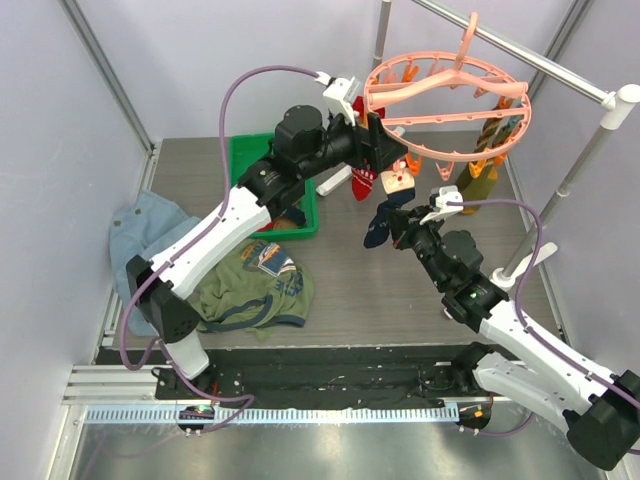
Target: Remove the socks clipped to the hanger
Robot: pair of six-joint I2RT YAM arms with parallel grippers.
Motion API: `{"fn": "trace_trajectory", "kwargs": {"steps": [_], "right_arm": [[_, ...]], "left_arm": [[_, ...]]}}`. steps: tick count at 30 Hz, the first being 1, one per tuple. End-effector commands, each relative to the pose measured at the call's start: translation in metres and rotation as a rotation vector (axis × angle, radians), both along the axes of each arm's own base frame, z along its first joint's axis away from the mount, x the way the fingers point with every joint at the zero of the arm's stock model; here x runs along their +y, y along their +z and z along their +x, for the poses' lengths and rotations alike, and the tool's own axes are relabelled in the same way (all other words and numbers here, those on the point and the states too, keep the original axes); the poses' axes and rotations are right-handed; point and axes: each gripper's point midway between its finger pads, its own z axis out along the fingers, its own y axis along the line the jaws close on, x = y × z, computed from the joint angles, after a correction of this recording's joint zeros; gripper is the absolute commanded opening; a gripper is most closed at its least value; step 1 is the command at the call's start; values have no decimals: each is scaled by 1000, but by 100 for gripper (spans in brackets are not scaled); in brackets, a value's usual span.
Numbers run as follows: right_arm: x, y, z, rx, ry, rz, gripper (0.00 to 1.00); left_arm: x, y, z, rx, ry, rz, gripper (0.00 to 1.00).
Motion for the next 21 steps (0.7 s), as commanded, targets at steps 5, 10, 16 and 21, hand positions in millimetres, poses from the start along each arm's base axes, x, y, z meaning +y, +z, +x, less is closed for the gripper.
{"fn": "trace_trajectory", "kwargs": {"steps": [5, 10, 16, 21], "right_arm": [[11, 34, -3, -50, 54, 93, 1], [12, 35, -5, -44, 60, 111, 1], [14, 39, -9, -48, 79, 139, 1], [15, 43, -11, -52, 91, 151, 1]], "left_arm": [[-9, 6, 10, -33, -10, -14, 76], [-4, -3, 17, -38, 15, 1, 75], [4, -5, 18, -17, -22, -52, 75], [1, -4, 23, -30, -69, -77, 73]]}}
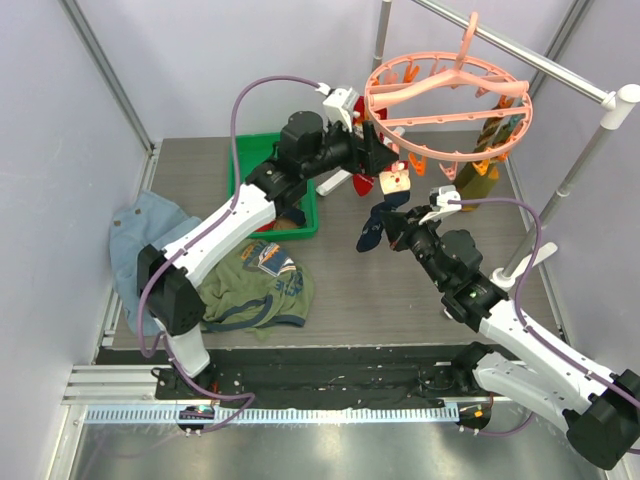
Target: Remove the socks clipped to the hanger
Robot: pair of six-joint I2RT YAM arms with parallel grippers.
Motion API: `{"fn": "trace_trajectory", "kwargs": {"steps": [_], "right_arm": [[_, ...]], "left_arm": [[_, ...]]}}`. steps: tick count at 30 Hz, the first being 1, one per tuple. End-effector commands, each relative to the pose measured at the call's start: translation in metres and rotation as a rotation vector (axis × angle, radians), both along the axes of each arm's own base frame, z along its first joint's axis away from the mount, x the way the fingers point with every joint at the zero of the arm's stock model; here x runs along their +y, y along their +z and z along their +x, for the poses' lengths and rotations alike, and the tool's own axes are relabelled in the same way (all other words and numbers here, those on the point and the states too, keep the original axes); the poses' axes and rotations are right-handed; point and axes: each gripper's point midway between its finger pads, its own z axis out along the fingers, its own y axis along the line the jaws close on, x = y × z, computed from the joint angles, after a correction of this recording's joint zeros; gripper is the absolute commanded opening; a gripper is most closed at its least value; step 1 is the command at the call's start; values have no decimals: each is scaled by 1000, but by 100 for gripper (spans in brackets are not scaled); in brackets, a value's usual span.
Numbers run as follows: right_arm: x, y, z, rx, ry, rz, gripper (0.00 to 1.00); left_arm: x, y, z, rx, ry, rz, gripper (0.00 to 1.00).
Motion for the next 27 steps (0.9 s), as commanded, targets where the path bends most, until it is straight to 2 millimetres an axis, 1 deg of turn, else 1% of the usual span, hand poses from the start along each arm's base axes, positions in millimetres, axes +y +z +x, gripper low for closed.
{"fn": "trace_trajectory", "kwargs": {"steps": [1, 3, 7, 9, 10, 11, 13, 15, 17, 18, 19, 21, 22, 23, 24, 27], "right_arm": [[2, 43, -5, -88, 23, 83, 1], [3, 43, -5, -88, 26, 84, 1], [5, 41, -5, -83, 34, 84, 1], [5, 43, -5, -87, 36, 86, 1], [5, 43, -5, -87, 33, 86, 1], [5, 44, -5, -90, 34, 86, 1], [5, 44, -5, -90, 32, 83, 1], [5, 43, -5, -88, 34, 83, 1], [5, 45, -5, -91, 34, 84, 1], [5, 44, -4, -90, 34, 83, 1], [5, 43, -5, -87, 34, 81, 1], [5, 43, -5, -86, 31, 81, 1], [4, 42, -4, -84, 31, 79, 1], [4, 41, -4, -81, 28, 77, 1], [4, 41, -4, -77, 26, 78, 1], [3, 36, -4, -60, 23, 68, 1]], "left_arm": [[1, 45, -3, -101, -62, -118, 73], [1, 45, 1, -99, -70, -130, 72], [-3, 43, 2, -94, -102, -138, 70], [-6, 45, -1, -98, -132, -143, 68], [-8, 43, 0, -94, -142, -141, 67], [-10, 46, -4, -100, -166, -148, 66], [-13, 47, -3, -98, -175, -159, 65], [-15, 47, -4, -92, -188, -163, 62], [-17, 46, -1, -88, -189, -164, 57], [-18, 45, -1, -88, -191, -162, 54], [-18, 47, 0, -92, -191, -165, 44], [-19, 49, 1, -89, -187, -169, 28], [-18, 50, 1, -91, -185, -170, 12], [-18, 50, 1, -88, -185, -170, 5], [-18, 52, 1, -89, -182, -171, 0], [-18, 49, 4, -71, -169, -157, 0]]}}
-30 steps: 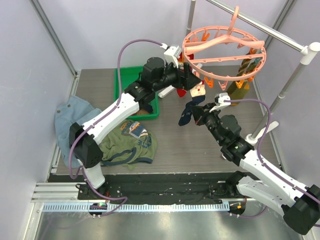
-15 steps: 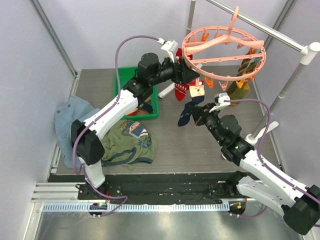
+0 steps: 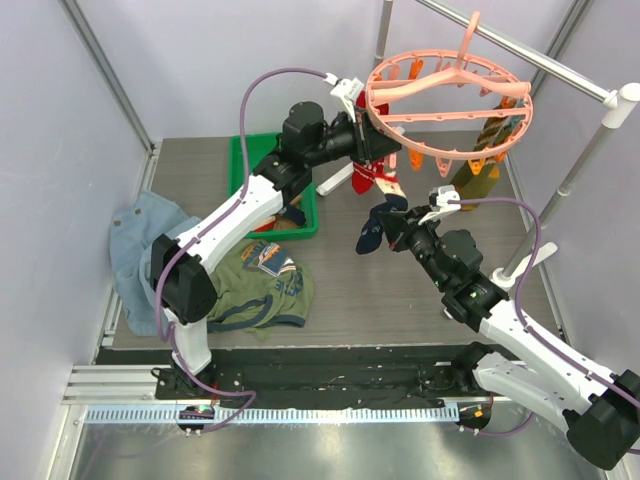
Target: Remove the socks clipped to the hanger
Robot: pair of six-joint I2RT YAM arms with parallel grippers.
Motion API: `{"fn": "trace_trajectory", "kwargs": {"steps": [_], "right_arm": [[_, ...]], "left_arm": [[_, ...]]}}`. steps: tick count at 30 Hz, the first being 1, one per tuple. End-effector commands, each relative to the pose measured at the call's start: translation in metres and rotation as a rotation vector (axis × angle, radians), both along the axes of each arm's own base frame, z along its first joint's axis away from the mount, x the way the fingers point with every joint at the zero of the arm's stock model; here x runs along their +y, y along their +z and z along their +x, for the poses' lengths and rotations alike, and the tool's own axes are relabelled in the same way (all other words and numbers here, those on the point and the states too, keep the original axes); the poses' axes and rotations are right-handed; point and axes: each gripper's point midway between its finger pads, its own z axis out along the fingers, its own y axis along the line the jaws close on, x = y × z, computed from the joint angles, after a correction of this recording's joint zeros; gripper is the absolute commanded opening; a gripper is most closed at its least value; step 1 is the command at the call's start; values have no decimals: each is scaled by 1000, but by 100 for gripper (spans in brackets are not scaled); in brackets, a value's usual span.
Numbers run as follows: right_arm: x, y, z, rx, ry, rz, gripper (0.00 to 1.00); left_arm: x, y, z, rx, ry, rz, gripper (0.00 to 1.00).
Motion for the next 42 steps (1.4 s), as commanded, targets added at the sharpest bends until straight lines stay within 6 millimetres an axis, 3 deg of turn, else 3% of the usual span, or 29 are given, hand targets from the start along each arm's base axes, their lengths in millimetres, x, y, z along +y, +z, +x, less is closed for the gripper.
{"fn": "trace_trajectory", "kwargs": {"steps": [1, 5, 6, 7, 8, 9, 12, 15, 17, 18, 19, 20, 22, 24, 26, 27, 29, 31, 32, 33, 34, 35, 36, 37, 38, 39, 40, 41, 42], "right_arm": [[0, 34, -2, -55, -2, 57, 1], [-2, 25, -4, -22, 1, 34, 1], [0, 22, -5, -13, 8, 31, 1], [1, 18, -6, -4, 16, 29, 1], [1, 16, -7, -1, 21, 29, 1], [2, 13, -7, 6, 27, 26, 1], [5, 6, -8, 28, 42, 24, 1], [13, 6, -9, 40, 79, 23, 1], [25, 8, -7, 53, 124, 13, 1], [28, 6, -5, 66, 133, 7, 1], [34, 15, -4, 60, 153, 15, 1], [40, 7, 1, 87, 160, 0, 1], [49, 16, 5, 81, 174, 7, 1], [62, 10, 13, 96, 188, -7, 1], [80, 22, 18, 79, 207, -3, 1], [93, 24, 28, 84, 213, -16, 1], [110, 29, 35, 82, 222, -22, 1], [129, 33, 55, 82, 217, -19, 1], [136, 34, 63, 79, 213, -15, 1], [142, 55, 73, 47, 198, 8, 1], [154, 38, 87, 75, 193, -17, 1], [161, 40, 95, 74, 187, -19, 2], [166, 64, 105, 38, 175, 9, 2], [179, 43, 120, 67, 173, -23, 3], [185, 41, 127, 68, 169, -29, 4], [192, 57, 138, 36, 161, -14, 5], [196, 55, 148, 33, 134, -25, 7], [206, 21, 166, 80, 115, -72, 8], [213, 40, 177, 47, 102, -54, 9]], "left_arm": [[2, 29, -1, -48, 1, -42, 0], [3, 24, -1, -32, 6, -24, 3], [4, 24, -2, -32, 9, -21, 11], [5, 23, -2, -30, 15, -18, 28], [7, 22, -2, -31, 21, -14, 36], [9, 20, -3, -28, 28, -8, 51], [17, 10, -2, -26, 66, 19, 66], [35, 7, -3, -41, 131, 52, 75], [59, 5, 0, -25, 220, 87, 77], [68, -6, 1, -14, 245, 117, 79], [87, 2, -1, -19, 283, 120, 79], [99, -11, 1, 2, 324, 146, 80], [124, -13, 1, -6, 377, 173, 86], [153, -14, -8, -45, 455, 221, 92], [177, -22, -22, -57, 504, 285, 96], [190, -29, -24, -59, 550, 321, 100], [216, -38, -36, -76, 628, 366, 100], [240, -44, -41, -88, 719, 398, 100], [249, -57, -45, -74, 744, 422, 100], [262, -47, -53, -94, 784, 398, 100], [270, -49, -57, -96, 811, 402, 100], [275, -58, -61, -98, 817, 428, 100], [283, -52, -70, -112, 832, 413, 100], [289, -54, -72, -112, 847, 423, 100], [292, -60, -76, -119, 844, 447, 100], [297, -59, -82, -126, 848, 447, 100], [300, -61, -85, -132, 850, 452, 100], [303, -72, -87, -126, 853, 474, 100], [306, -74, -89, -134, 858, 481, 100]]}}
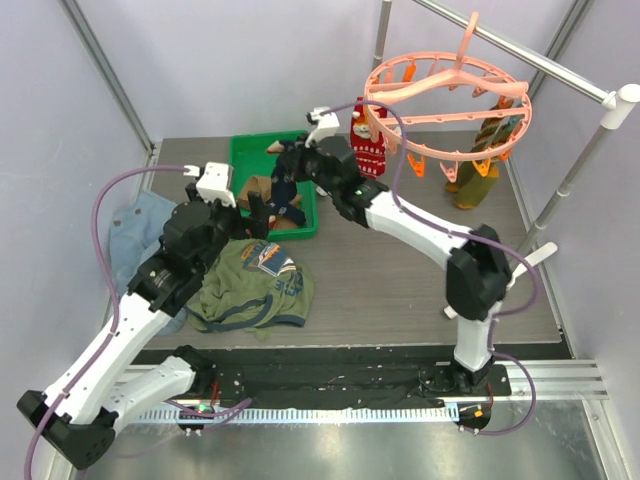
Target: Remove the socks clipped to the hanger
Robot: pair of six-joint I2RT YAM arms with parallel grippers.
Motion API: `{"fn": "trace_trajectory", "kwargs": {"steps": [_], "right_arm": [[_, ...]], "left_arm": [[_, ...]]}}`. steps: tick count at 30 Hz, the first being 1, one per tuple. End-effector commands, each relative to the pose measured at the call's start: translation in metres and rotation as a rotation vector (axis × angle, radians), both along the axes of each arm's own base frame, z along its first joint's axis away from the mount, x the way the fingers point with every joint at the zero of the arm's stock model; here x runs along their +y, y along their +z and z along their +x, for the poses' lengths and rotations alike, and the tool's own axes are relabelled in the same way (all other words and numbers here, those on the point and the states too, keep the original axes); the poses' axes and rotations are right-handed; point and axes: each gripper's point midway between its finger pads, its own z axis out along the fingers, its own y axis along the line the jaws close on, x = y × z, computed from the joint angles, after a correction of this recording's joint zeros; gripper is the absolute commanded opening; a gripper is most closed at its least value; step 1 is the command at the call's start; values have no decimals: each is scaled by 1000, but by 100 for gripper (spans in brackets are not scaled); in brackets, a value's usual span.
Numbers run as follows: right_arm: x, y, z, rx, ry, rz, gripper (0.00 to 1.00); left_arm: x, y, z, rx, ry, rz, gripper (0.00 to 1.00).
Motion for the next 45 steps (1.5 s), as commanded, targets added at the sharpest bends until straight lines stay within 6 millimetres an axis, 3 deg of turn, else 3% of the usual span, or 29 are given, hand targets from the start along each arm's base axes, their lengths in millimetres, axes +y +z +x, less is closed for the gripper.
{"fn": "trace_trajectory", "kwargs": {"steps": [1, 2, 3, 6, 8, 9, 12, 14, 15, 16, 17, 18, 19, 21, 22, 25, 31, 32, 34, 44, 45], "right_arm": [[18, 17, 51, -82, -99, -24, 11], [30, -28, 64, -27, -95, -91, 13], [37, -12, 73, -52, -100, -75, 16], [51, -53, 94, 15, -111, -175, 47], [45, -65, 97, 53, -146, -220, 54], [44, -60, 98, 46, -155, -219, 61], [30, -44, 98, 12, -200, -232, 71], [20, -36, 95, 4, -235, -251, 71], [8, -42, 95, 8, -277, -286, 71], [1, -28, 90, -6, -296, -286, 71], [-5, -27, 88, -10, -318, -297, 71], [-16, -38, 84, 2, -354, -336, 71], [-25, -28, 79, -16, -380, -343, 71], [-40, -36, 74, -19, -430, -391, 70], [-57, -35, 76, -26, -504, -425, 71], [-82, -31, 72, -43, -603, -491, 71], [-104, -21, 63, -60, -649, -550, 71], [-108, -12, 60, -66, -654, -534, 71], [-116, -15, 57, -57, -659, -539, 70], [-152, 3, 31, -58, -654, -505, 67], [-159, 13, 27, -67, -661, -488, 67]], "left_arm": [[25, -4, -10, -46, 65, 59, 100], [28, -15, -11, -36, 78, 74, 100], [30, -13, -13, -55, 77, 73, 100], [36, -10, -18, -82, 88, 61, 100], [37, -9, -21, -90, 88, 56, 100], [39, -9, -21, -96, 95, 52, 100], [39, -7, -21, -101, 95, 53, 100], [39, -7, -21, -102, 96, 56, 100], [40, -6, -21, -103, 99, 55, 100], [39, -7, -21, -100, 96, 57, 100], [39, -7, -21, -102, 94, 55, 100], [39, -6, -22, -104, 92, 52, 100], [39, -6, -22, -105, 90, 52, 100], [39, -6, -22, -105, 90, 52, 100], [39, -5, -22, -106, 88, 51, 100], [37, -7, -23, -103, 82, 51, 100], [35, -7, -22, -101, 75, 49, 100], [35, -8, -21, -100, 75, 50, 100], [33, -8, -20, -94, 72, 49, 100], [-5, 1, -1, -14, -29, 6, 100], [-7, 1, 2, -4, -30, 5, 100]]}}
